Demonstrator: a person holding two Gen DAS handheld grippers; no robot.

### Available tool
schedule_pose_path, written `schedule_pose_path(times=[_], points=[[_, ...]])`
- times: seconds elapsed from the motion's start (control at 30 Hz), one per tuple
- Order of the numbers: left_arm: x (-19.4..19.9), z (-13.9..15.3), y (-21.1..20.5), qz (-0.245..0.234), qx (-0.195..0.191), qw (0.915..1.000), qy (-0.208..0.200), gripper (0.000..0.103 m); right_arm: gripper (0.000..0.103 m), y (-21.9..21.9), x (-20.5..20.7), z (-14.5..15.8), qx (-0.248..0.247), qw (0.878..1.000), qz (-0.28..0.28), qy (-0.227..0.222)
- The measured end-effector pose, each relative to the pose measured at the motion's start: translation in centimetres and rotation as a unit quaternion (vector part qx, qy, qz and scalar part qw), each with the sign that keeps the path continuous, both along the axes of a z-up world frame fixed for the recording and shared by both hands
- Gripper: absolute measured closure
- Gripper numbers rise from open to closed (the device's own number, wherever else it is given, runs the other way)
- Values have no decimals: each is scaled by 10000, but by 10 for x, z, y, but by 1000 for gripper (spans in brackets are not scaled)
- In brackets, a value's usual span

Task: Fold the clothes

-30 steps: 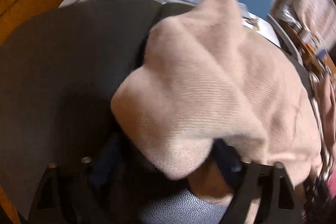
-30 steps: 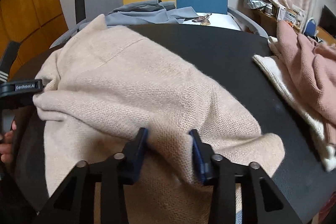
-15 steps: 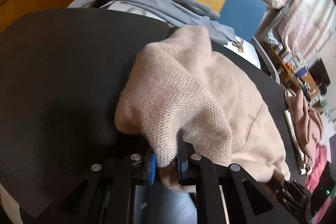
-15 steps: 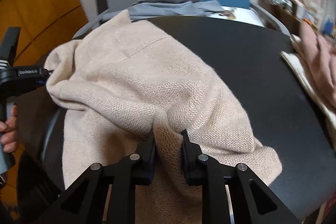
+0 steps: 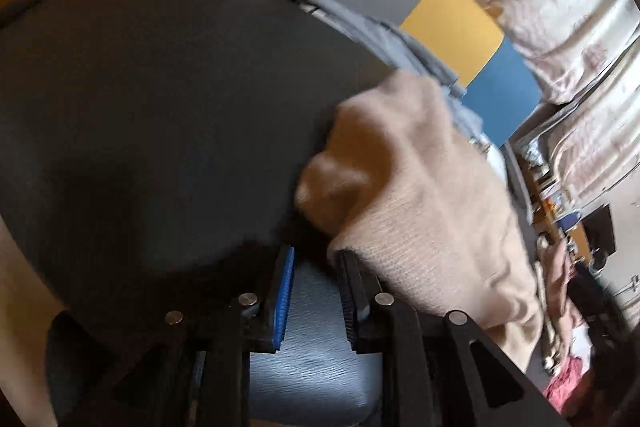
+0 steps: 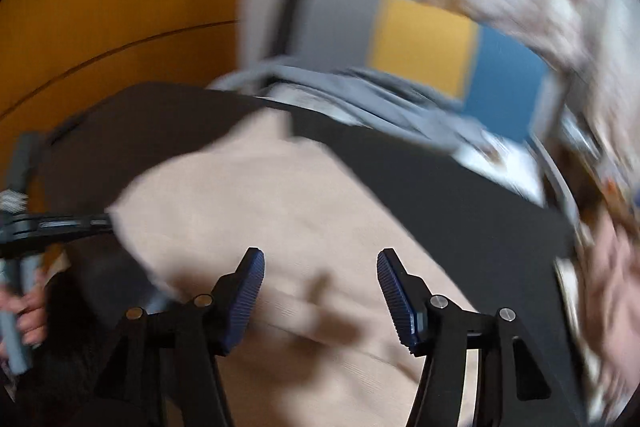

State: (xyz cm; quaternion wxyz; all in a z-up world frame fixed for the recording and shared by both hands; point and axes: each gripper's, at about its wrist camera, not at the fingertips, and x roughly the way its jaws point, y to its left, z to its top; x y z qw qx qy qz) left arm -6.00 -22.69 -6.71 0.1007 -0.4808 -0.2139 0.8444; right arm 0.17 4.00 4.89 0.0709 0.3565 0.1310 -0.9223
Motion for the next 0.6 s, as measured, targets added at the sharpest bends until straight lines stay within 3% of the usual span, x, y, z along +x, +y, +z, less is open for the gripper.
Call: schedule_pose_path(times=[0.07,0.2,0.3,0.4,0.5,0.53,0.57,0.6], points=[[3,-7,-8,249,-318,9992,-38,82,42,-40,-6,-12,494,9975,498,-81],[15,-13,-32,508,37,9987,33,82,36,-119,-18,-37,1473,9776,1483,-243],[20,-15,-47,599,66,9982,57,82,34,-179,-28,-55,2189,9498,2204,-360],[22,-16,-57,629,74,9980,73,82,31,-206,-35,-90,3308,9130,2357,-380],[22,-17,-65,649,132,9978,74,82,35,-199,-50,-99,3094,9217,2221,-733],[22,-18,-67,663,147,9977,76,82,43,-196,-55,-102,3001,9249,2175,-852],[22,-18,-68,707,123,9974,91,82,93,-193,-61,-104,2907,9278,2129,-970],[22,-18,-69,748,96,9971,104,82,89,-185,-65,-98,2685,9343,2111,-1020]])
